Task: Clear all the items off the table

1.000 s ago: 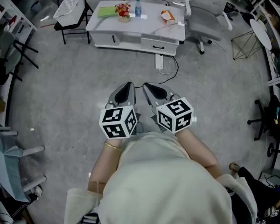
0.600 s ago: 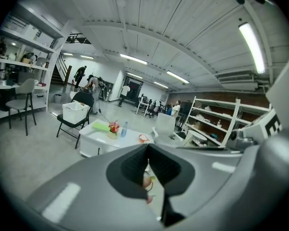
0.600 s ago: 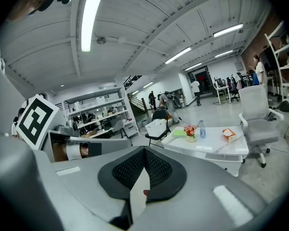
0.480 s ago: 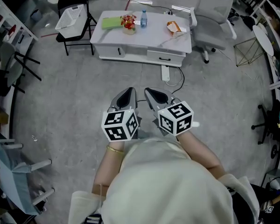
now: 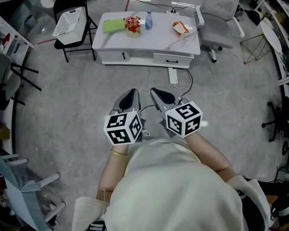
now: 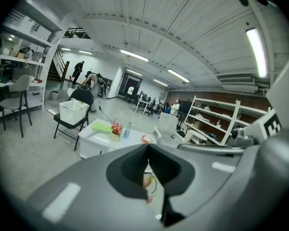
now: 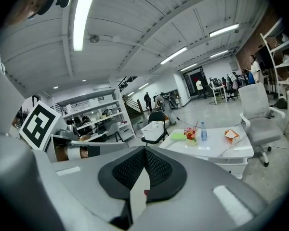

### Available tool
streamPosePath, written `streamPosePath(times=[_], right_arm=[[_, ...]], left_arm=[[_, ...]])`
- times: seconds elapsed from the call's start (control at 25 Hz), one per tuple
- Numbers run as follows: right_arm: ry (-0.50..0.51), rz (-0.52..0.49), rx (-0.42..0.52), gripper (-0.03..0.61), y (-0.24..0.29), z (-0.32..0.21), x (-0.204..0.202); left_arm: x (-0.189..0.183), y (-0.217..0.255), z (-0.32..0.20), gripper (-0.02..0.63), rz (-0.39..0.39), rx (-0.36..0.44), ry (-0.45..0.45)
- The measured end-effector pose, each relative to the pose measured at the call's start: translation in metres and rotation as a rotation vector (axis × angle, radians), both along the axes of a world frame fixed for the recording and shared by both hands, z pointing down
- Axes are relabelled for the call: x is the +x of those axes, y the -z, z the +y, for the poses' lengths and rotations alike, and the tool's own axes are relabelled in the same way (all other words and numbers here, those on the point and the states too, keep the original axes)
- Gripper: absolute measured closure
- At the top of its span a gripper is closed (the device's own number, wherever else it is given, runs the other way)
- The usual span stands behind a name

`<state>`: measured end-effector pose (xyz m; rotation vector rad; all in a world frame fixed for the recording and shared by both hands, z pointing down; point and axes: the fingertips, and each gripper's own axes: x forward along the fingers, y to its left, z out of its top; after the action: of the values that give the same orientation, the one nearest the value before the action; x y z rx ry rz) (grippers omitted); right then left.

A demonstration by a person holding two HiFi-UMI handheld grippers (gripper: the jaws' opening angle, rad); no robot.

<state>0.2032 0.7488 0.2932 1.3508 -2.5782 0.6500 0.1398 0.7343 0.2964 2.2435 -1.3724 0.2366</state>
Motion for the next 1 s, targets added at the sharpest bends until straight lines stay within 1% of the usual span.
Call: streamPosePath(times=[0.36,0.68,1.0], right_arm=[[-0.022,-0.015,0.012,0.581,-0.001,-0.025,-0.024],[-0.054,-0.025,-0.011,0.581,-0.005,-0.032,-0.023],[-0.048,-0.034,-0.034,0.581,-0.010,-0.053,-0.024]], left_arm=[[-0.025,-0.006,-0.026,0.604,-0.008,-0.003,-0.030],[-0.038,-0.013,-0.031,0.604,-0.005,-0.021,-0.022],[-0.040,-0.020,-0.048,0.604,-0.004,-0.045,-0.009]])
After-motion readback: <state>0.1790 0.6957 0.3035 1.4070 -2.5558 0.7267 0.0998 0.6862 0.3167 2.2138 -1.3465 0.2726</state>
